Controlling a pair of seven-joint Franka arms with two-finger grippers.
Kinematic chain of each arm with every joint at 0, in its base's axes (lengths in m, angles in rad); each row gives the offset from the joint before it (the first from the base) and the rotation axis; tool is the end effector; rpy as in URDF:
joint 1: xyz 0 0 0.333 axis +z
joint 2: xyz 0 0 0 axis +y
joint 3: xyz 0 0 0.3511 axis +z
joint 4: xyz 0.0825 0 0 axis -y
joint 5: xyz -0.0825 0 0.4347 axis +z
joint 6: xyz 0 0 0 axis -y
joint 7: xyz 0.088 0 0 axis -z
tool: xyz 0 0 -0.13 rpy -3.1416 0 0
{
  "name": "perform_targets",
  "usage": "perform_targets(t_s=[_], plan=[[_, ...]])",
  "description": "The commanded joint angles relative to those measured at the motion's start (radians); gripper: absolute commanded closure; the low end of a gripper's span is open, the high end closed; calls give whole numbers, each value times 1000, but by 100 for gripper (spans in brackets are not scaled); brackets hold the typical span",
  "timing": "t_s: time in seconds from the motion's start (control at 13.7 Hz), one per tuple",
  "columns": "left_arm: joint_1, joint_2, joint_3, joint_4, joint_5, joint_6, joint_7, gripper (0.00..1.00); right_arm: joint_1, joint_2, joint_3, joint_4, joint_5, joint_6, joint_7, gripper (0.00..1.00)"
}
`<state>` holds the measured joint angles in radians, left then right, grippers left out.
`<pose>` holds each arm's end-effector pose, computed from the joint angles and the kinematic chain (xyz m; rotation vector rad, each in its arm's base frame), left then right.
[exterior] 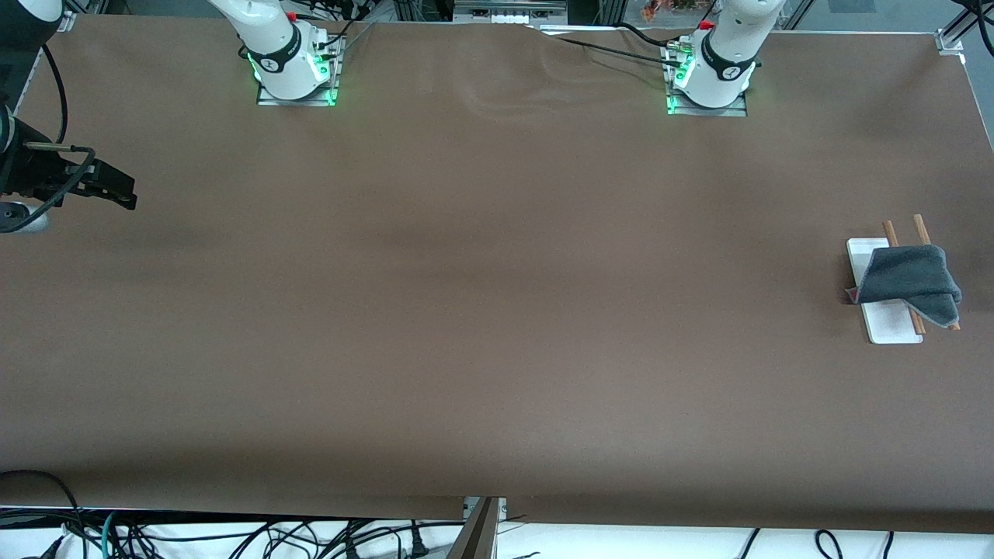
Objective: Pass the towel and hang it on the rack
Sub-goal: 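Drape the towel over the rack stick and open the left gripper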
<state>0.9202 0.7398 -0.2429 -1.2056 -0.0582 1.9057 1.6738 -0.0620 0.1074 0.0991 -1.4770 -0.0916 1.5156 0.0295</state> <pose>0.6061 0.5453 0.3341 2.7129 -1.3387 0.2944 0.6343 0.0079 0.6148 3.0567 0.0084 -0.1002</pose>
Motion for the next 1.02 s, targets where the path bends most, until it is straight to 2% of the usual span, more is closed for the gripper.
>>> perform_targets(t_s=[0.0, 0.15, 0.29, 0.51, 0.8, 0.95], plan=[[-65, -106, 1, -3, 29, -110, -130, 0, -1, -14, 4, -11, 7, 5, 12, 0], [-162, -158, 11, -3, 34, -206, -308, 0, -1, -14, 4, -11, 7, 5, 12, 0], [-242, -210, 10, -2, 104, -270, -504, 0, -1, -14, 4, -11, 6, 6, 12, 0], [-326, -256, -4, -5, 112, -368, -757, 0, -1, -14, 4, -11, 6, 6, 12, 0], [-567, -394, 88, -90, 112, -375, -1055, 0, 2, -14, 8, -11, 6, 5, 12, 0], [-628, -486, 93, -193, 103, -367, -1223, 0, 2, -14, 8, -11, 7, 5, 12, 0]])
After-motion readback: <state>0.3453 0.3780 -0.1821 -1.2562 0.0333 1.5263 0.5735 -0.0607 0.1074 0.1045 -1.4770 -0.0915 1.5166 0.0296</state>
